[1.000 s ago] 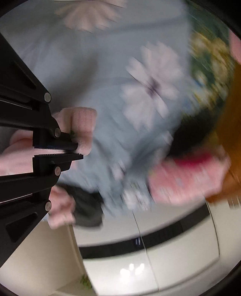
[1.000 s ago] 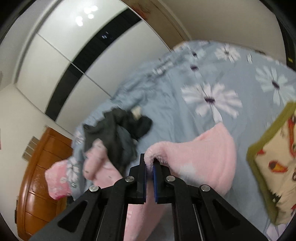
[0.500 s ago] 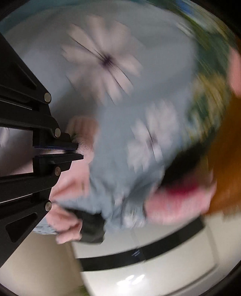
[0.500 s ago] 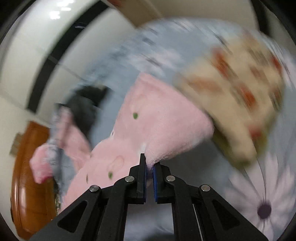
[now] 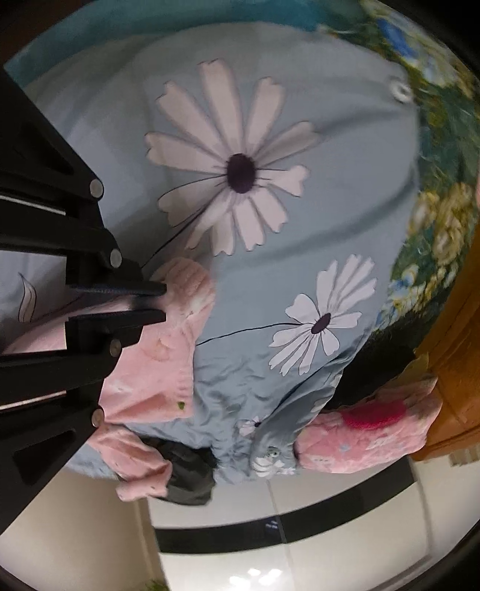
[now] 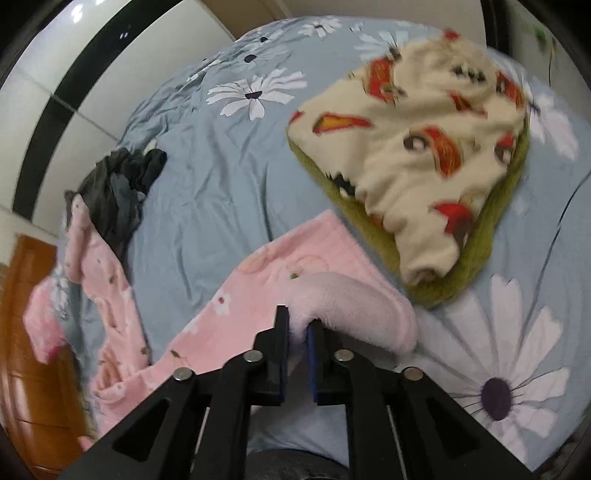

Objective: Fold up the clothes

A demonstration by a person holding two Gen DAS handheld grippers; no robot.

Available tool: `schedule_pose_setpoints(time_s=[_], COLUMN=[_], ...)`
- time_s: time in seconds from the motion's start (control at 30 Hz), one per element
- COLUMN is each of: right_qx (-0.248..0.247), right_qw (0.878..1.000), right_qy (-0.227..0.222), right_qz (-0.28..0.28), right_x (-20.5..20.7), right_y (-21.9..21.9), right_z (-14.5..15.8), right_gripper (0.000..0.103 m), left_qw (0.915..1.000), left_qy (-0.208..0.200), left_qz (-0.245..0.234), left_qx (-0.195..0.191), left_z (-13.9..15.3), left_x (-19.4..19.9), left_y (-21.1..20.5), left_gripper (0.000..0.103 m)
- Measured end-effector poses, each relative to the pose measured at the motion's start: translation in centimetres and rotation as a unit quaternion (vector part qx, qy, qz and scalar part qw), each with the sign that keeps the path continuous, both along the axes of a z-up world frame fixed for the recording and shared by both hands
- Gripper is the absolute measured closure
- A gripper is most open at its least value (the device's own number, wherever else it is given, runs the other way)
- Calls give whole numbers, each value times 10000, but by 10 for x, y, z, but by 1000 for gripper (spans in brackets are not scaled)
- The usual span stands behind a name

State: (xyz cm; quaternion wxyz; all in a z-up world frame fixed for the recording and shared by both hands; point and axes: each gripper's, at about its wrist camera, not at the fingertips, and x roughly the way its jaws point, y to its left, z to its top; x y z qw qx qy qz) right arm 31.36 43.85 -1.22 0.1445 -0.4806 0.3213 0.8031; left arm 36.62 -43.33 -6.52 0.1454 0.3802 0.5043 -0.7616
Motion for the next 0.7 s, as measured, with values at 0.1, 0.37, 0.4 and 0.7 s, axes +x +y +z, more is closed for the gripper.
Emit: schedule_pose_setpoints(time_s=[0.1,0.37,0.4,0.7], right_qx=[459,677,627,76], right_qw=[9988,9896,9863,9571], right_qy=[-80,374,457,1244], right_qz=[166,1211,1457,2616], right_x=[-4,-116,-141,-329], right_y=[-4,-82,-103,-230], right_z=[16,50,54,78], right_gripper=[92,85,80,51], left_qw=[9994,9940,9919,9664], left_qy=[-79,-54,-83,-363], left_qz=[26,-945,-1127,-2431], left_qx=[-339,-551,-583,-756], left_z=[12,11,8,-25], left_x=[-2,-105,-124,-255], left_y=[-11,19,29,93], left_gripper=[63,58,56,45])
